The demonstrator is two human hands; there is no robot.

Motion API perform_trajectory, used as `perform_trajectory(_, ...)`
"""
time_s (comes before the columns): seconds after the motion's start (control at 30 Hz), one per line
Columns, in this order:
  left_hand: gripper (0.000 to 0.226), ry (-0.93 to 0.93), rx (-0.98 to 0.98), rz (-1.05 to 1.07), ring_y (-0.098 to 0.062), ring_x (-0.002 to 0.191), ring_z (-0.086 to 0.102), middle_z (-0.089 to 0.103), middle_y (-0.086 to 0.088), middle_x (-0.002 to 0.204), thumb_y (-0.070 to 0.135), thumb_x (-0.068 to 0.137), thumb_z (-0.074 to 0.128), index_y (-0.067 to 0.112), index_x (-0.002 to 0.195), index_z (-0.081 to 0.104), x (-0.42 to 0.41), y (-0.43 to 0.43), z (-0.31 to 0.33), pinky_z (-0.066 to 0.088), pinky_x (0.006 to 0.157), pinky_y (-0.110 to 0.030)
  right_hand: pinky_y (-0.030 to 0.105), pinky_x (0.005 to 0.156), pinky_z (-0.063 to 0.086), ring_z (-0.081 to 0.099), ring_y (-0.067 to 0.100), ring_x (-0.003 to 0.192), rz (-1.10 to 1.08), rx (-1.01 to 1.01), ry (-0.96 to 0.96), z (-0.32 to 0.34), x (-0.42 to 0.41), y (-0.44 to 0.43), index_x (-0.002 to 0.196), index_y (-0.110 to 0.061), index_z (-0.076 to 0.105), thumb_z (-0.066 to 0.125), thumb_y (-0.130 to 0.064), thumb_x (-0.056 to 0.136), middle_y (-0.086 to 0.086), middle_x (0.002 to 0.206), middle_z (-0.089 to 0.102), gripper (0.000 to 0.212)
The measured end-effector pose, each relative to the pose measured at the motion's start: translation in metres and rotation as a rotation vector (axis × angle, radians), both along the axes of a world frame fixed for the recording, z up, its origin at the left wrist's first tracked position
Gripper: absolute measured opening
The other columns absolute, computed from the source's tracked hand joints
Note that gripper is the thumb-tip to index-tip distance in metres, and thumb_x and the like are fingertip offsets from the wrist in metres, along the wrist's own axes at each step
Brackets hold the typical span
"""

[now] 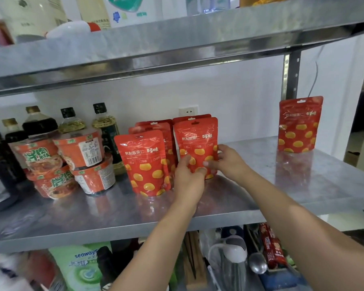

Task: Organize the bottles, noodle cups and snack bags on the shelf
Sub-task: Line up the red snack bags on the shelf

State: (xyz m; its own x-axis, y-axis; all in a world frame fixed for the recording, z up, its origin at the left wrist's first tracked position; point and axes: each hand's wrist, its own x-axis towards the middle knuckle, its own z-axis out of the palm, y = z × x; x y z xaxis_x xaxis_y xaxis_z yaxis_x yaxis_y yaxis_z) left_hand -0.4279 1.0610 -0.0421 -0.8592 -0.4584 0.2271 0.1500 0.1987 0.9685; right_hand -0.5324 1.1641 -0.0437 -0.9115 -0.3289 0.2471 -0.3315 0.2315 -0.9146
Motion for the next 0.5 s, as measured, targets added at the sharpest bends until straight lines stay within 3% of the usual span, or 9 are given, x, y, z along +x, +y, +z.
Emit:
perform_trajectory(0.1, 0.041, 0.029, 0.073, -0.034, -0.002, 0.099, 0.060, 0.059, 0.010, 0.117, 0.009, 0.098, 0.060, 0.022, 0.136, 0.051, 0.000, 0.015, 0.000, 0.048, 0.073, -0.010, 0.042, 0.091, 0.056, 0.070, 0.029, 0.093, 0.003, -0.017, -0.011, 0.002, 0.001, 0.009, 0.121, -0.012, 0.055, 0.080, -0.015, 0.083, 0.016, 0.106, 0.071, 0.045)
perform_trajectory(0.23, 0.040, 0.029, 0.098, -0.104, -0.012, 0.112, 0.060, 0.062, 0.002, 0.121, 0.001, 0.097, 0.056, 0.013, 0.135, 0.054, -0.012, 0.036, 0.004, 0.047, 0.089, -0.017, 0.043, 0.103, 0.050, 0.068, 0.025, 0.106, -0.034, -0.035, 0.001, 0.007, -0.003, 0.033, 0.134, -0.010, 0.053, 0.078, -0.019, 0.085, 0.015, 0.109, 0.072, 0.056)
perform_trajectory(0.37, 0.044, 0.037, 0.071, -0.167, -0.010, 0.115, 0.054, 0.058, -0.001, 0.129, -0.001, 0.096, 0.056, 0.011, 0.138, 0.053, -0.033, 0.059, 0.011, 0.041, 0.083, -0.013, 0.043, 0.100, 0.053, 0.070, 0.022, 0.102, -0.148, -0.113, 0.032, 0.017, -0.007, 0.069, 0.128, -0.014, 0.058, 0.078, -0.026, 0.085, 0.012, 0.107, 0.073, 0.049)
perform_trajectory(0.5, 0.044, 0.054, 0.083, -0.237, -0.010, 0.109, 0.056, 0.059, -0.001, 0.125, -0.004, 0.095, 0.055, 0.011, 0.136, 0.054, -0.056, 0.082, 0.017, 0.041, 0.070, -0.005, 0.045, 0.095, 0.056, 0.071, 0.025, 0.097, -0.322, -0.207, 0.078, 0.023, -0.016, 0.112, 0.121, -0.012, 0.061, 0.074, -0.022, 0.089, 0.009, 0.100, 0.073, 0.037)
